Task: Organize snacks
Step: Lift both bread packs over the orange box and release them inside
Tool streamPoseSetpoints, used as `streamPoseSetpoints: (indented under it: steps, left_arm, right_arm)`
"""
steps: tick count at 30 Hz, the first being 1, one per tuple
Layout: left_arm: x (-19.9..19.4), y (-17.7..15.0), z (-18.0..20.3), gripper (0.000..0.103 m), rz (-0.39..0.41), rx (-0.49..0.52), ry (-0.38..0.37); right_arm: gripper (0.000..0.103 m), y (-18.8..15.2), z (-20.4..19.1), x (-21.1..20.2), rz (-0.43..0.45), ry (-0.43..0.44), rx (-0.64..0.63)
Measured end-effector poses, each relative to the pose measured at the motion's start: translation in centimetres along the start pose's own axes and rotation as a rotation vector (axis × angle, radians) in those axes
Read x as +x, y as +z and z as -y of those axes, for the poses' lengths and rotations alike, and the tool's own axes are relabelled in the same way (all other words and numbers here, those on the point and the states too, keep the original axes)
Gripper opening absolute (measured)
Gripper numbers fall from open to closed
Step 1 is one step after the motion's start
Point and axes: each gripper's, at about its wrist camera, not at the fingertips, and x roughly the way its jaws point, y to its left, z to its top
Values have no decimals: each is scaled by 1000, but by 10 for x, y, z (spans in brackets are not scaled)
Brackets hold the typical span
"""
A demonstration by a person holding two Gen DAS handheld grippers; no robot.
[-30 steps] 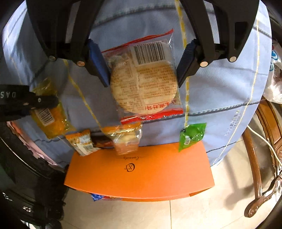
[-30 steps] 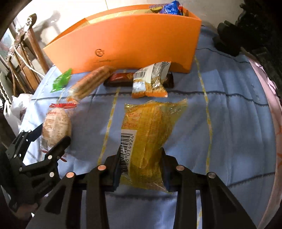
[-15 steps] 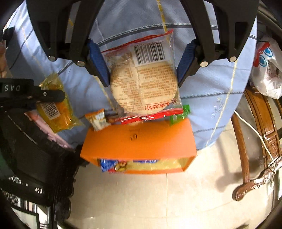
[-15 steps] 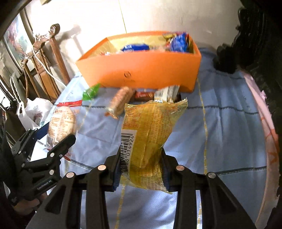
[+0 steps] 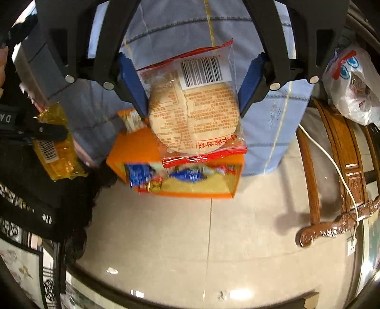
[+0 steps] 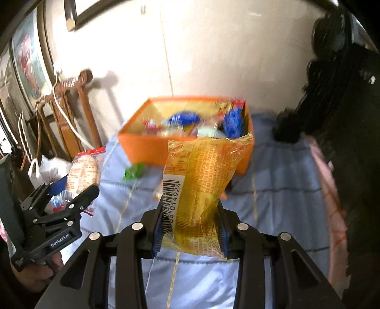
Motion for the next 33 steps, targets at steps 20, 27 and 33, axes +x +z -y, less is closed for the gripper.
streamPoseSetpoints:
  steps: [20,27,33]
  left_arm:
    - [17,181,20,72,129,11,-2]
    - [55,203,30,72,117,51,27]
    - [92,204,26,72,79,50,54]
  right_arm:
    - [37,149,3,-33,180,-54,-102]
    - [37,189,15,-6,170,-65,-114]
    - [37,205,28,31,138,-74,-115]
